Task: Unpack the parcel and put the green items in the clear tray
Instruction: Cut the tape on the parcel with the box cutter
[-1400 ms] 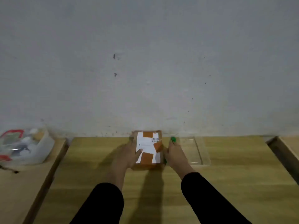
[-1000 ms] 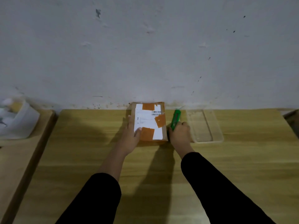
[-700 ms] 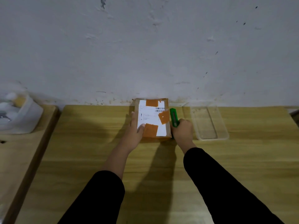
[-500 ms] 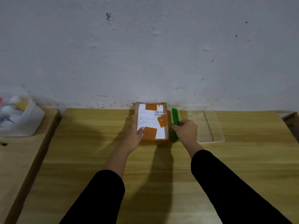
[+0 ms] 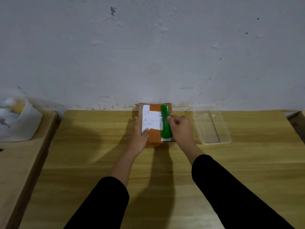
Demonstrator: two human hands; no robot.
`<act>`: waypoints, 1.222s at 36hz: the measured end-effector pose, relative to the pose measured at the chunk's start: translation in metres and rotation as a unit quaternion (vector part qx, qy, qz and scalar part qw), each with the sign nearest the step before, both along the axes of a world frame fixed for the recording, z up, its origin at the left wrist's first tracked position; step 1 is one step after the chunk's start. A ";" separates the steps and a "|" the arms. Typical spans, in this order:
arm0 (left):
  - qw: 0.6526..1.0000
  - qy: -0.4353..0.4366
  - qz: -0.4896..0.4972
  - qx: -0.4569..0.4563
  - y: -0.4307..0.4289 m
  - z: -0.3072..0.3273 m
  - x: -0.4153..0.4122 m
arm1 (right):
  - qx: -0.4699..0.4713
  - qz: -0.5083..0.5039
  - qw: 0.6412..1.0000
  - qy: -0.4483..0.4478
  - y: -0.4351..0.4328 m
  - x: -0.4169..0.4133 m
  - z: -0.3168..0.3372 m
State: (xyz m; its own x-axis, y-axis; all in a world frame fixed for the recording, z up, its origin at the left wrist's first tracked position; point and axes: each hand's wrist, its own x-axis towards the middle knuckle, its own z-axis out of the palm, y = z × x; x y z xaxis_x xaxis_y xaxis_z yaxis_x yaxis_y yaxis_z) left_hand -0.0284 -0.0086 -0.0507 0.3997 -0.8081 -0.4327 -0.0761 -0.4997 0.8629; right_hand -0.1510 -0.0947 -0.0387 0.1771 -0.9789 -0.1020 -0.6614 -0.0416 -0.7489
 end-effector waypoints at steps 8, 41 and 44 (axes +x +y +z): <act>0.995 0.087 0.039 -0.005 -0.013 -0.005 0.007 | 0.174 -0.039 0.976 -0.121 -0.005 -0.002 -0.019; 0.992 0.028 0.092 -0.080 0.183 -0.013 -0.102 | 0.051 0.066 0.996 0.020 0.175 -0.078 -0.032; 0.992 0.037 0.087 -0.085 0.182 -0.016 -0.100 | 0.047 0.075 0.996 0.030 0.169 -0.089 -0.029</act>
State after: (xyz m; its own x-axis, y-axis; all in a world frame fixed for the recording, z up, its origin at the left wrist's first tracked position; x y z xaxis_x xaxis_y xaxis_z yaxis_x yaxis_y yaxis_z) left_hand -0.1287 0.1730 -0.0670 0.5123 -0.7929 -0.3299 0.0649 -0.3474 0.9355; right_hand -0.2395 0.0745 -0.0675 0.3119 -0.9273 -0.2068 -0.6970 -0.0754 -0.7131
